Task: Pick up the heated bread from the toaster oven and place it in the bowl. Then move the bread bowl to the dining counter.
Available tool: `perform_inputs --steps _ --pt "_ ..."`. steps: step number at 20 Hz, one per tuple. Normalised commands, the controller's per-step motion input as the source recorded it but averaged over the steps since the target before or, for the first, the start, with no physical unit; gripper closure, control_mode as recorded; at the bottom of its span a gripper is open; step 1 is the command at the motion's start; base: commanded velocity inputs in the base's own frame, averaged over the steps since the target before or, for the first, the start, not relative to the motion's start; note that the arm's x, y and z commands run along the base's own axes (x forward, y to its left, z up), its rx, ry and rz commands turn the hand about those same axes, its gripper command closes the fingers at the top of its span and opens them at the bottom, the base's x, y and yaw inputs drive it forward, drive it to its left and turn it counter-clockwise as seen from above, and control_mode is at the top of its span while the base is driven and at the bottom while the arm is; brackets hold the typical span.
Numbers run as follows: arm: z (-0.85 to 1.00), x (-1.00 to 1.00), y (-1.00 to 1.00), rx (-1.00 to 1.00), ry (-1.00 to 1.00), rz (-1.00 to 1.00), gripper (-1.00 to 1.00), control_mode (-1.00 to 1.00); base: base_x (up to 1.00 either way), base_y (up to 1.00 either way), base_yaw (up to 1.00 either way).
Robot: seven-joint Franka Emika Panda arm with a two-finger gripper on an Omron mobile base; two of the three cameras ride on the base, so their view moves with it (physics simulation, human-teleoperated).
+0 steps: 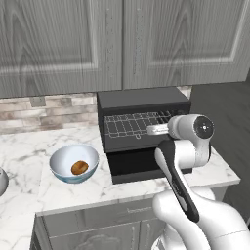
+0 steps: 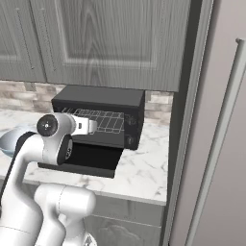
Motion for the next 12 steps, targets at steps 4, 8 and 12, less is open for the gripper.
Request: perform_inputs --steps 4,8,12 --pt "0.0 0.0 0.0 0.0 0.0 0.0 -1.0 -1.0 0.0 0.0 0.0" --pt "0.0 0.0 0.0 0.0 0.0 0.0 -1.0 -1.0 0.0 0.0 0.0" --pt "0.0 0.01 0.0 0.0 -0.04 0.0 -1.0 -1.0 0.0 0.0 0.0"
